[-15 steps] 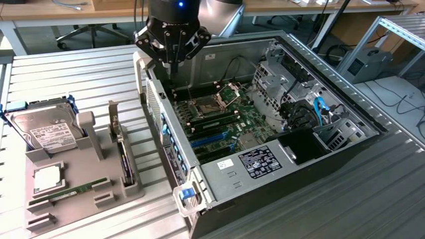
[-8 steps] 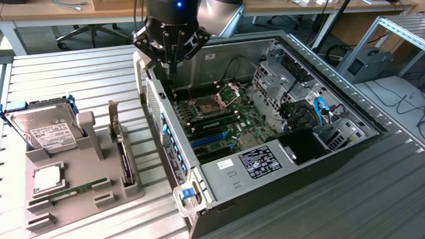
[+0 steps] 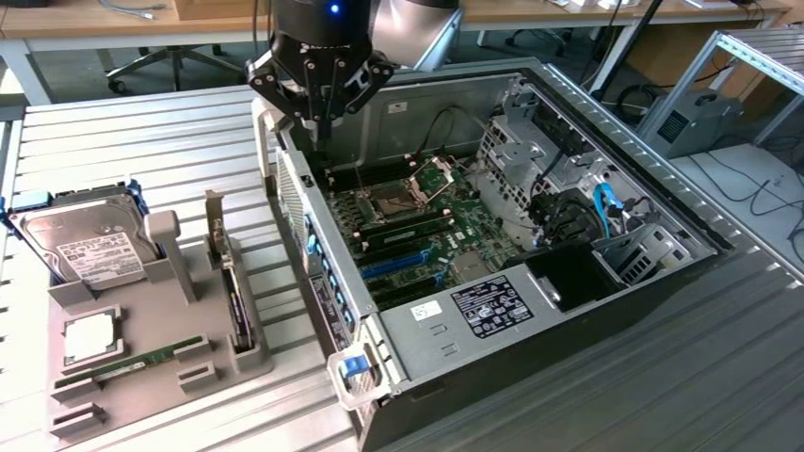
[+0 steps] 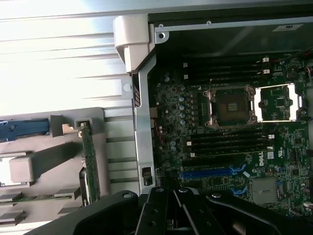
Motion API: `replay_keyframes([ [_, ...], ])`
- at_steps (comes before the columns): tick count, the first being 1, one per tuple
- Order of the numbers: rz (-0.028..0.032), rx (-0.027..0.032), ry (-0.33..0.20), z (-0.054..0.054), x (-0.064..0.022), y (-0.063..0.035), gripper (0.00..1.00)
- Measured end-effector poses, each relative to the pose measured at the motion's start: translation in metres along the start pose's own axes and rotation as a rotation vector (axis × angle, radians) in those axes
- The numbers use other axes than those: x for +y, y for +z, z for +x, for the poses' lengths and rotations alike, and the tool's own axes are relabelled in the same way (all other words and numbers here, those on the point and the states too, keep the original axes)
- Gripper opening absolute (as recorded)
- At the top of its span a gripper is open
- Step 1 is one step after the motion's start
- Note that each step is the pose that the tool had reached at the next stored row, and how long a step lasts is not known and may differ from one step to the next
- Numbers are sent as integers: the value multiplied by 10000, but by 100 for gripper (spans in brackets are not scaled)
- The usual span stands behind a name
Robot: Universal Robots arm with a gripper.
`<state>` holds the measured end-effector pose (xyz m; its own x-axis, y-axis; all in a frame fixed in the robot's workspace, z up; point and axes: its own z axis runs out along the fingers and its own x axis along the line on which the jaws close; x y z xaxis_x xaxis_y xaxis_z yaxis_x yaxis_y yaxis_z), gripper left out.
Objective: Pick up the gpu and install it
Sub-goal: 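Reach for the gpu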
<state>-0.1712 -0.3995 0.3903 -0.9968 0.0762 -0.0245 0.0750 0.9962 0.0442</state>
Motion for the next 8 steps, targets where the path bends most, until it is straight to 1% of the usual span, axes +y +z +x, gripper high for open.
replay_keyframes([
  [8,1,0,0,25,-2,1,11],
])
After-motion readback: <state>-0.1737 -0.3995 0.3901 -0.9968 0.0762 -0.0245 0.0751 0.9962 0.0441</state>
